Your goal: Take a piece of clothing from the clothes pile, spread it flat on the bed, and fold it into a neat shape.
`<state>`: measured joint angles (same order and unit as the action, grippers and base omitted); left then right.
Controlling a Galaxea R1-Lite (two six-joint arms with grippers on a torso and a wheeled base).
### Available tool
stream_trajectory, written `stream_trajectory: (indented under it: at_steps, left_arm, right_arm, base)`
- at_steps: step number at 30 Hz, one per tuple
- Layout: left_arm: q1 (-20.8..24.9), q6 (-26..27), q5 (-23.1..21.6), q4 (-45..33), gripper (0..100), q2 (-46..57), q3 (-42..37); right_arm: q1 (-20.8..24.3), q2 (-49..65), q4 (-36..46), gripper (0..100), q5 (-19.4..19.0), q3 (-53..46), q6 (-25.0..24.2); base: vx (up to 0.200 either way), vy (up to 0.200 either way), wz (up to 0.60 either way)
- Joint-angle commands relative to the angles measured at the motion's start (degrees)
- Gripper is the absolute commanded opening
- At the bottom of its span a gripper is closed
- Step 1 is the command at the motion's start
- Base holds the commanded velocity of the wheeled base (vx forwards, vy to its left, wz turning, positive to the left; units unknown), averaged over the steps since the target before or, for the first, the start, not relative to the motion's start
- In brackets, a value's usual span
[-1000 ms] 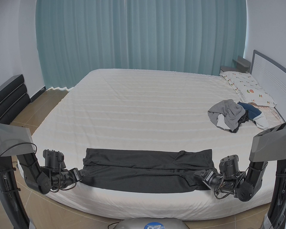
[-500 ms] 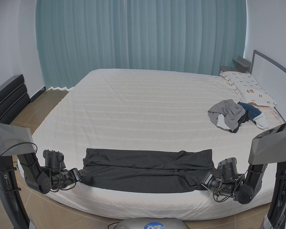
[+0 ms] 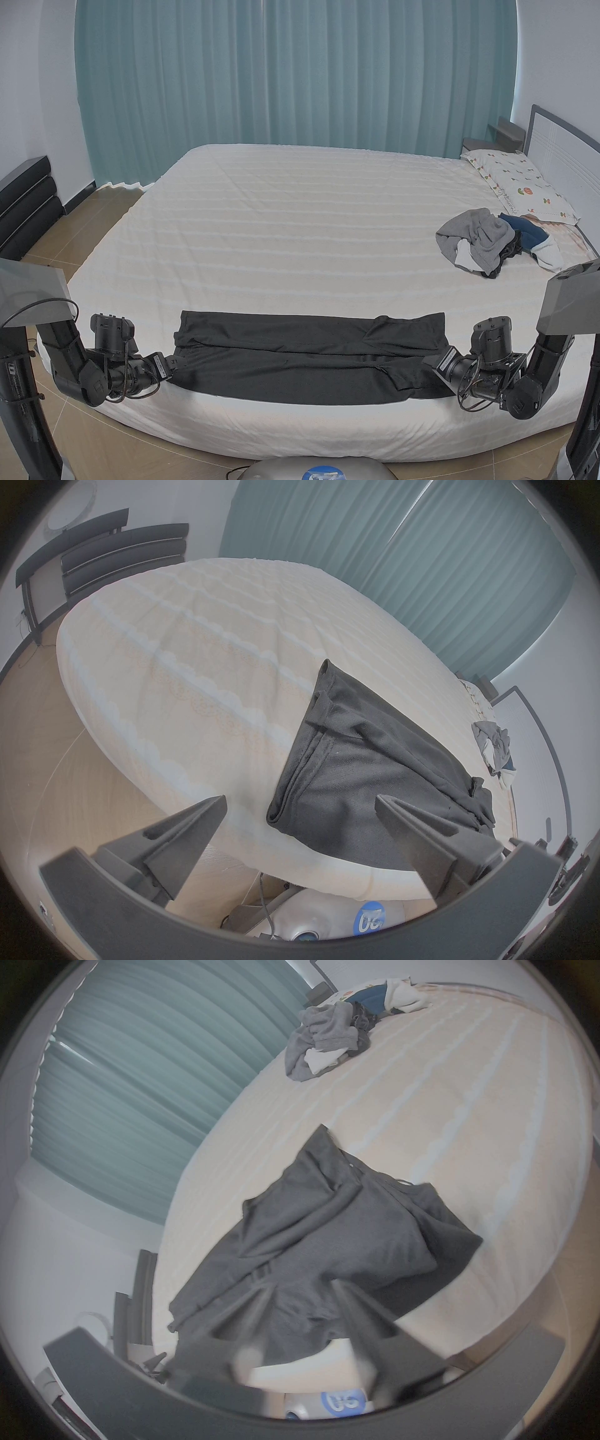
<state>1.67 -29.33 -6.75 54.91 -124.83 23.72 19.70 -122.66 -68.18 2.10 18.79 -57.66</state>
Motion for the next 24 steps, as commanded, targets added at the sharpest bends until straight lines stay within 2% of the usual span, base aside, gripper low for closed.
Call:
stream_trajectory:
  at_steps: [1, 13, 16, 19, 21, 24]
  left_arm:
    - [0.0, -0.1, 0.0, 0.0, 100, -0.1, 0.2]
    - [-0.3, -1.2, 0.0, 0.0, 100, -0.9, 1.0]
    - [-0.3, -1.2, 0.0, 0.0, 100, -0.9, 1.1]
    - [-0.3, -1.2, 0.0, 0.0, 100, -0.9, 1.1]
    - [-0.3, -1.2, 0.0, 0.0, 100, -0.9, 1.1]
    - [-0.4, -1.7, -0.1, 0.0, 100, -0.5, 1.5]
  right_arm:
    - [-1.2, -2.5, -2.0, 100, -2.2, 2.5, -0.6]
    - [-2.6, -10.8, -2.5, 100, -2.9, 4.9, 0.4]
    - [-2.5, -11.5, -2.5, 100, -2.4, 3.9, 3.3]
    - [-2.6, -12.0, -2.7, 100, -2.4, 3.9, 3.9]
    - [-2.7, -11.7, -4.1, 100, -2.4, 3.9, 3.6]
    - [-3.6, -10.4, -10.7, 100, -2.7, 1.9, 3.4]
  base:
    - [0.000, 0.000, 0.00]
    - [0.000, 0.000, 0.00]
    - [0.000, 0.000, 0.00]
    - [0.000, 0.000, 0.00]
    - [0.000, 0.000, 0.00]
    - [0.000, 0.000, 0.00]
